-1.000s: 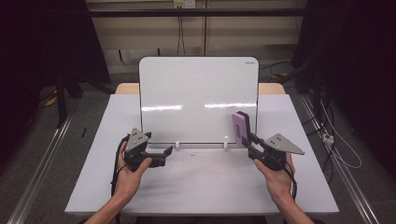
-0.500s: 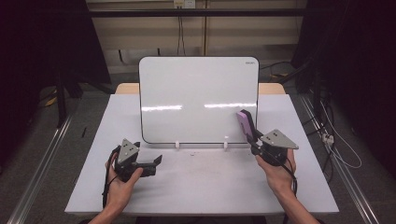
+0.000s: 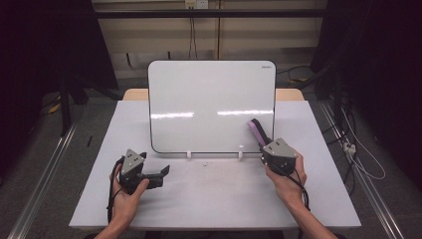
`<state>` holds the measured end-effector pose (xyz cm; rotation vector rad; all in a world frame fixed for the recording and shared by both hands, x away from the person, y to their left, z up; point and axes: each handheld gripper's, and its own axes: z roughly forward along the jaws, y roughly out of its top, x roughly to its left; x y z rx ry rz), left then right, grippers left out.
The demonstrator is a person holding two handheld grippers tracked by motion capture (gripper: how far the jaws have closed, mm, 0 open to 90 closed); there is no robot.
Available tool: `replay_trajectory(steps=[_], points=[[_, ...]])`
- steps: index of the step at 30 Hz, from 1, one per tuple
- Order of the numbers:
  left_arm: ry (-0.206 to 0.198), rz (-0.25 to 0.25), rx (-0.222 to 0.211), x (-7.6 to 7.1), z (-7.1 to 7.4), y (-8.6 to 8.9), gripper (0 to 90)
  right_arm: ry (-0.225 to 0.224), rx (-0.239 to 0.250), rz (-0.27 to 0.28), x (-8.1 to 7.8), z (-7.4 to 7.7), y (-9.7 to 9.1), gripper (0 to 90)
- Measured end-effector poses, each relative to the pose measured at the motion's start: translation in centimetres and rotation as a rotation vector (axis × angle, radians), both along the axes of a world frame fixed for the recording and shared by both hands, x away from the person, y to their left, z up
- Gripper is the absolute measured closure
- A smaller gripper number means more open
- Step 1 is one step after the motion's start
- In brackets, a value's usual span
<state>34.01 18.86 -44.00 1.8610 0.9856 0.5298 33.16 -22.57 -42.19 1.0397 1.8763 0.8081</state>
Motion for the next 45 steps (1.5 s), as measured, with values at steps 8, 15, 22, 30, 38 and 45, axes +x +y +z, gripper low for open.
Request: replay_trajectory(steps=[8, 15, 22, 30, 38, 45], points=[[-0.001, 0.007, -0.009, -0.1, 0.0, 0.1, 6.3, 0.006, -0.018, 0.000, 0.1, -0.3, 0.9, 66.8], [-0.003, 0.006, -0.012, -0.1, 0.0, 0.2, 6.3, 0.031, 0.068, -0.003, 0.3, -0.4, 0.1, 60.3], [-0.003, 0.009, -0.019, 0.1, 0.1, 0.4, 6.3, 0.047, 0.191, 0.013, 0.1, -0.4, -0.9, 42.2], [-0.005, -0.012, -0.044, 0.2, 0.3, 0.4, 4.3, 0.050, 0.310, 0.008, -0.1, -0.3, -1.9, 19.1], [-0.001, -0.017, -0.033, 0.1, 0.3, 0.3, 4.7, 0.059, 0.371, 0.030, -0.8, -0.1, -2.9, 10.8], [-0.008, -0.018, -0.031, -0.2, 0.6, 0.5, 4.8, 0.063, 0.394, 0.024, -1.8, 0.1, -4.3, 6.2]])
